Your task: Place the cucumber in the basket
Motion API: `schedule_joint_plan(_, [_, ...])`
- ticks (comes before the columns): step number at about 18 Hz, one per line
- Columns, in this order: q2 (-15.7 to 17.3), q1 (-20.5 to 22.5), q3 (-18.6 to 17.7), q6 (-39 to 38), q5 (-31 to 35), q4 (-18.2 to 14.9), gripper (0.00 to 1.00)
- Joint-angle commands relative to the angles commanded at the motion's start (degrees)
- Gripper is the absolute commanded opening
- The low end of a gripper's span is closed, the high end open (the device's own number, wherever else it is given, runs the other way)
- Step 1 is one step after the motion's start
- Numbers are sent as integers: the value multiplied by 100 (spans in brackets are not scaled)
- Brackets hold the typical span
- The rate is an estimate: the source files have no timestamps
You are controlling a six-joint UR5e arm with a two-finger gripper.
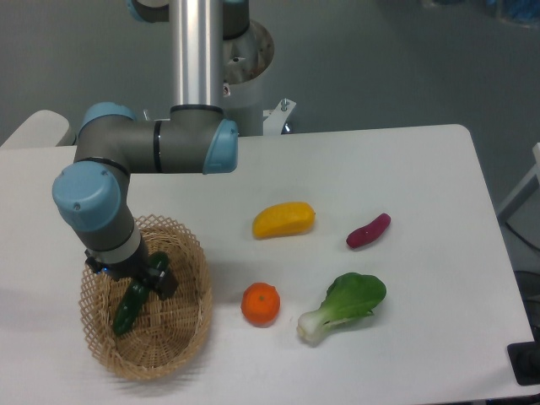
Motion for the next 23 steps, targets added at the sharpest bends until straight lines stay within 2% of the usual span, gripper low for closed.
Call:
schedule_joint_plan(8, [379, 906, 107, 2153, 1, -53, 100])
schedule_joint_plan(14, [669, 1697, 99, 4210, -34, -360, 100])
schedule_joint_plan(18, [695, 2049, 125, 5431, -17, -431, 100])
schedule_joint_plan(21, [704, 2269, 99, 6092, -43, -431, 100])
schedule_joint_plan(23, [695, 2287, 116, 6190, -61, -422, 100])
